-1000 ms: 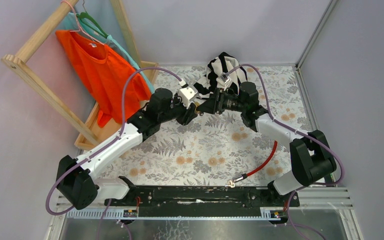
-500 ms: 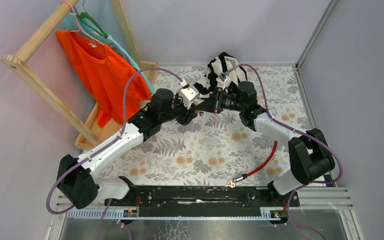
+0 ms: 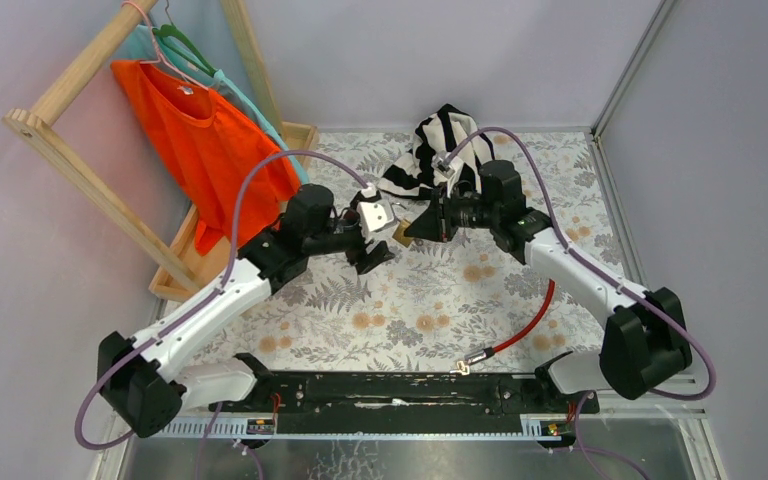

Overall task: Lock with the key
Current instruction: Pick up the lock from the center of the board, then lock the lock.

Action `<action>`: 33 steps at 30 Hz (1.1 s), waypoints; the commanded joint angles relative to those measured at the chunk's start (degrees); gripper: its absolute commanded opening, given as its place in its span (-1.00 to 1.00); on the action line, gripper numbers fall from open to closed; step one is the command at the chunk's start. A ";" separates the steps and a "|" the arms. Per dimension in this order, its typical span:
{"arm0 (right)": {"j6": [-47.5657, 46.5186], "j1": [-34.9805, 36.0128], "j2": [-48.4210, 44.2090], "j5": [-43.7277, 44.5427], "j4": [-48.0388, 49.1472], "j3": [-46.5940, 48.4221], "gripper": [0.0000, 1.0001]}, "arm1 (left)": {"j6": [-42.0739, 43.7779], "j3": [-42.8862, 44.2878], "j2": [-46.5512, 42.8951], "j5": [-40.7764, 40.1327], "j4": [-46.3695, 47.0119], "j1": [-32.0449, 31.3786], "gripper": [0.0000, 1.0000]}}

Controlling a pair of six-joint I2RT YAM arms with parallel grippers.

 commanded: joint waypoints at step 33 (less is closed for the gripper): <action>-26.77 0.07 -13.19 -16.95 -15.55 -2.18 -1.00 | 30.67 14.84 7.35 6.96 -22.11 -5.75 -0.10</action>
